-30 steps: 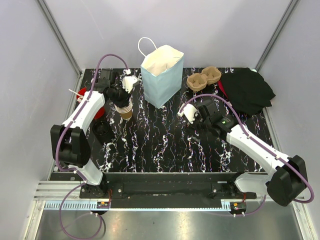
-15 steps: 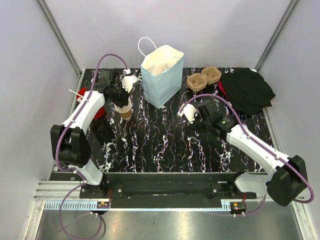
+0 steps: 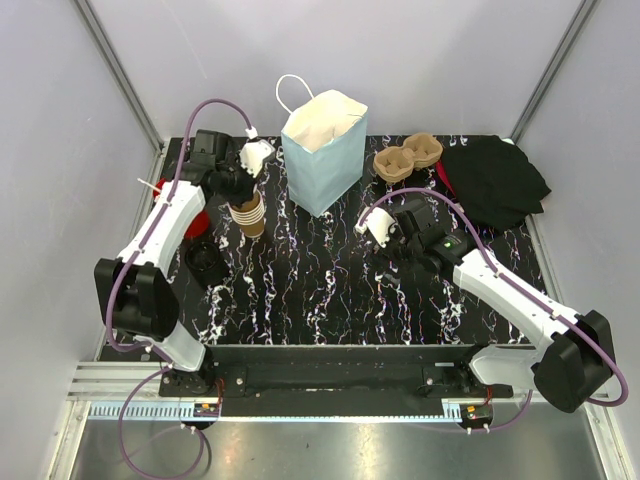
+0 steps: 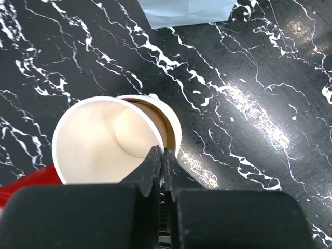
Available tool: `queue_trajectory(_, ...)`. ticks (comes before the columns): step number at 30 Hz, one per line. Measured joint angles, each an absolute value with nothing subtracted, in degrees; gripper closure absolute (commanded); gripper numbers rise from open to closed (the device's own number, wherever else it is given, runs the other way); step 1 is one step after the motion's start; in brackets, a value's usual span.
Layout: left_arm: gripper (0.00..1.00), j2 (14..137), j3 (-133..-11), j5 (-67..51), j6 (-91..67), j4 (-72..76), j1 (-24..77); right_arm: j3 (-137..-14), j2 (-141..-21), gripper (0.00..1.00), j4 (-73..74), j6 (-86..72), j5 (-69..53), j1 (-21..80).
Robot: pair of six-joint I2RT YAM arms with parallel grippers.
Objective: Pack the takeout coffee
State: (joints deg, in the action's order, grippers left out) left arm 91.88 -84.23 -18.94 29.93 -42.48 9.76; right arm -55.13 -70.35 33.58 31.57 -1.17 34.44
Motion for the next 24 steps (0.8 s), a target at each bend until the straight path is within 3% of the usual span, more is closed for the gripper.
queue_trajectory(14, 1.0, 88.0, -91.4, -16.8, 30.1, -44.9, 11.9, -55.1, -70.2, 0.0, 33.6, 31.6, -1.1, 34.4)
queue_trajectory(19, 1.0, 84.1, -92.6, -14.7, 30.3, -46.5, 17.0, -55.2, -67.4, 0.0, 33.7, 31.6, -1.1, 33.4)
queue_trajectory(24, 1.0, 80.7, -92.6, -12.1, 30.4, -47.9, 25.8, -57.7, -64.2, 0.0, 35.1, 31.4, -1.8, 25.8)
